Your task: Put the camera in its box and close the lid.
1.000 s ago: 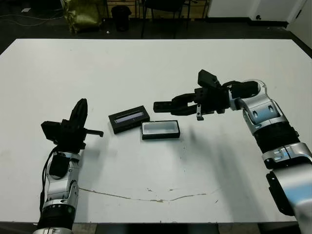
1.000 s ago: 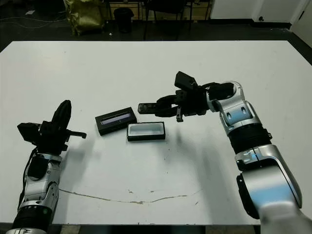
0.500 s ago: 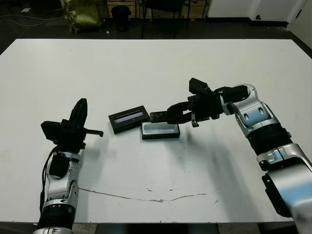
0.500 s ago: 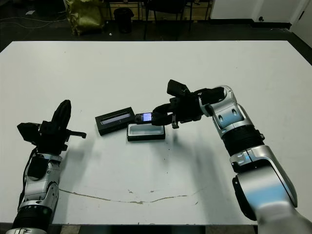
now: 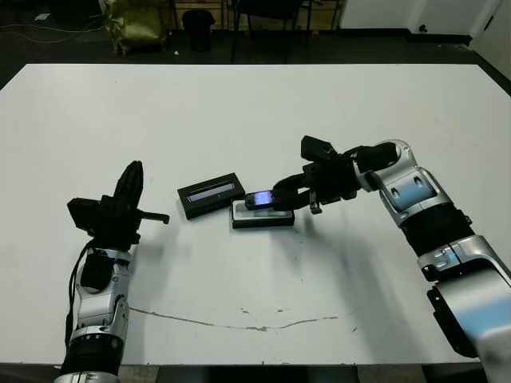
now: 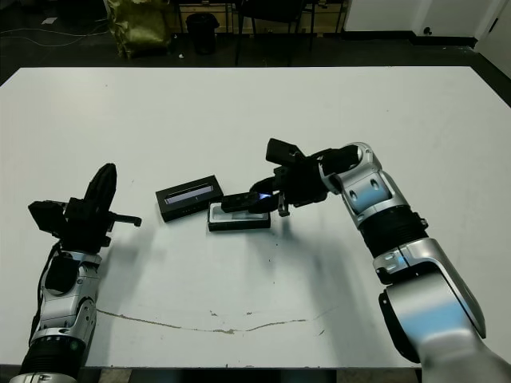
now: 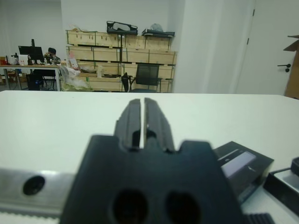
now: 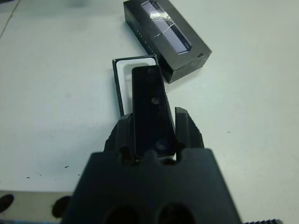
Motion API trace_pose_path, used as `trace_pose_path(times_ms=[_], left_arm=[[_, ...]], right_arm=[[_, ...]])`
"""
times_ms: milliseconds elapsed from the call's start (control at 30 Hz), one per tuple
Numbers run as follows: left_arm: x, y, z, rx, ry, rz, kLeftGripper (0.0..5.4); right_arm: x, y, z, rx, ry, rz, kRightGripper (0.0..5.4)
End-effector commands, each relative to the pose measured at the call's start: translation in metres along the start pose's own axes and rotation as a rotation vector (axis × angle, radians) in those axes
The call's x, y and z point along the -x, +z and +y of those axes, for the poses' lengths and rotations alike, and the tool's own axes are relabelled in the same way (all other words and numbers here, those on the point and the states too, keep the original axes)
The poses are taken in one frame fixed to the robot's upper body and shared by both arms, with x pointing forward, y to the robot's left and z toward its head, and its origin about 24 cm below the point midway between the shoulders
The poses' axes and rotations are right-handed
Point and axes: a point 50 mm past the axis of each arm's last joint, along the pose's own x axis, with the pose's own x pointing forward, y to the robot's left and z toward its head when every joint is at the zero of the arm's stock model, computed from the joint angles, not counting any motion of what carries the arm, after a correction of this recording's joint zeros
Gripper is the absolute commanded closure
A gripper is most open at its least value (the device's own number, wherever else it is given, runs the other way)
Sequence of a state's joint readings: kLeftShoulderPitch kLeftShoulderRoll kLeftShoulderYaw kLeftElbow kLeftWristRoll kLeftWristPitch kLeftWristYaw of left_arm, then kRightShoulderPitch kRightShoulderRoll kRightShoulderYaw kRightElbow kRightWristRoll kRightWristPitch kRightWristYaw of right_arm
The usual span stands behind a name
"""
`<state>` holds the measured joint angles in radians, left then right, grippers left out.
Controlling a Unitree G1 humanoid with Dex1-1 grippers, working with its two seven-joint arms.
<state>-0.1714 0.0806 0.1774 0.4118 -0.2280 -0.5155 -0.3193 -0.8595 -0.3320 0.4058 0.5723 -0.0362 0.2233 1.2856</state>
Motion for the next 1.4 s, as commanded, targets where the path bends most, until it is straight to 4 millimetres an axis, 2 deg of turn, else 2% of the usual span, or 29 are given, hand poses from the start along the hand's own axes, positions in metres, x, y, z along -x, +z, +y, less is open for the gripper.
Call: trace_pose_path(times_ms=[33, 833, 1300, 1400], left_arm=[[0.015, -0.016, 0.001, 0.015, 0.018, 0.079, 5.4], [0.017, -0.018, 0.0, 0.024, 0.025, 0.082, 5.4], [0.018, -0.018, 0.0, 0.019, 0.024, 0.084, 5.4], [0.018, -0.018, 0.0, 0.022, 0.025, 0.085, 5.4]], right_arm=[[-0.008, -0.008, 0.005, -0.024, 0.02, 0.022, 4.72], [-0.023, -0.01, 0.009, 0.0, 0.078, -0.008, 4.72], [-0.038, -0.004, 0.014, 0.062, 0.086, 0.014, 4.73], [-0.035, -0.002, 0.012, 0.138, 0.061, 0.012, 4.16]])
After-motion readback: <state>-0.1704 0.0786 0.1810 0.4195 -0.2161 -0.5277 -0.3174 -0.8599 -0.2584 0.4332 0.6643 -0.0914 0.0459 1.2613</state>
